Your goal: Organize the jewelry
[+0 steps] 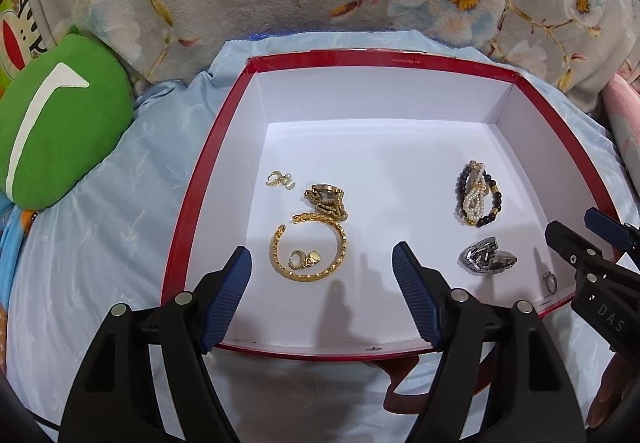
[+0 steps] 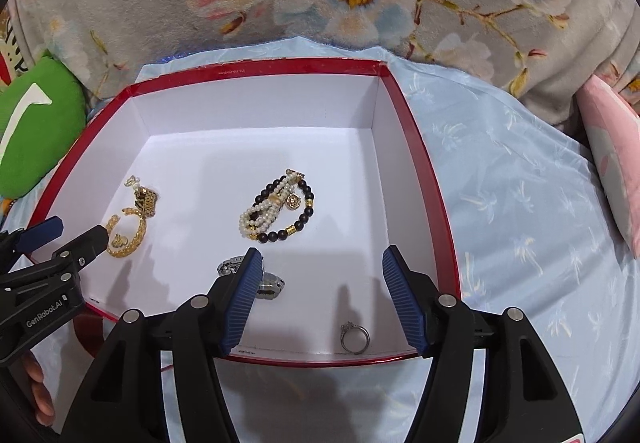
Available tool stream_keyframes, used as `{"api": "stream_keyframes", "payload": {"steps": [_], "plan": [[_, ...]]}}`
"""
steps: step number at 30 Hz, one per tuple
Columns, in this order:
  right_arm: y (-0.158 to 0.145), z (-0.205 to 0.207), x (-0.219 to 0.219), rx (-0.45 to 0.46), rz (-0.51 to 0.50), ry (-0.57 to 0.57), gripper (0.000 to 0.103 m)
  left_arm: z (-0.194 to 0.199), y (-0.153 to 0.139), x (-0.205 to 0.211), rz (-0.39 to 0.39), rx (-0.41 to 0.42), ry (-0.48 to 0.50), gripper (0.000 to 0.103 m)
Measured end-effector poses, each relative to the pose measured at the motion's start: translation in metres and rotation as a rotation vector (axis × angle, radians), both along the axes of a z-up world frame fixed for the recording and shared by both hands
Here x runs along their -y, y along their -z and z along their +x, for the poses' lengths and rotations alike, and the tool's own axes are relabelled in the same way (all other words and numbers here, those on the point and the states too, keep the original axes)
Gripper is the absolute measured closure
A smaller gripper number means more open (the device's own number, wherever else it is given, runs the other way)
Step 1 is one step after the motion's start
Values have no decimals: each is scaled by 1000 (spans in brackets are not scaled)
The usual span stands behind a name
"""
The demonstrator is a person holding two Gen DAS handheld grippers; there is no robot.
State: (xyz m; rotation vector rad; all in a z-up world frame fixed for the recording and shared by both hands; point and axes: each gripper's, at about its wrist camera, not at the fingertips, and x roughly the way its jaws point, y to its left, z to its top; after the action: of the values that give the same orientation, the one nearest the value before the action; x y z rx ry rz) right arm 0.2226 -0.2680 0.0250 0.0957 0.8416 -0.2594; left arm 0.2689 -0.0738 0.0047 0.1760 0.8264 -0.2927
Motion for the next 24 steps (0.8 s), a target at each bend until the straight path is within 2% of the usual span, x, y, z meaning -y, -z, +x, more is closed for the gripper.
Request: {"api": "stream_keyframes", "payload": {"steps": [4, 6, 9, 16, 24], "plan": [[2, -3, -4, 38, -15, 13, 35, -3, 1, 2, -5, 11, -3, 27], [4, -5, -7, 60, -20, 21, 29, -5, 2, 5, -12, 23, -4, 17], [5, -7, -10, 94, -28, 25, 23, -5, 4, 9, -18, 35, -5, 8], [5, -8, -11, 144, -37, 33, 21, -7, 4, 8, -39, 88, -17, 5], [6, -8, -10, 148, -25, 30, 20, -4, 2, 9, -30, 76, -35, 6]]}}
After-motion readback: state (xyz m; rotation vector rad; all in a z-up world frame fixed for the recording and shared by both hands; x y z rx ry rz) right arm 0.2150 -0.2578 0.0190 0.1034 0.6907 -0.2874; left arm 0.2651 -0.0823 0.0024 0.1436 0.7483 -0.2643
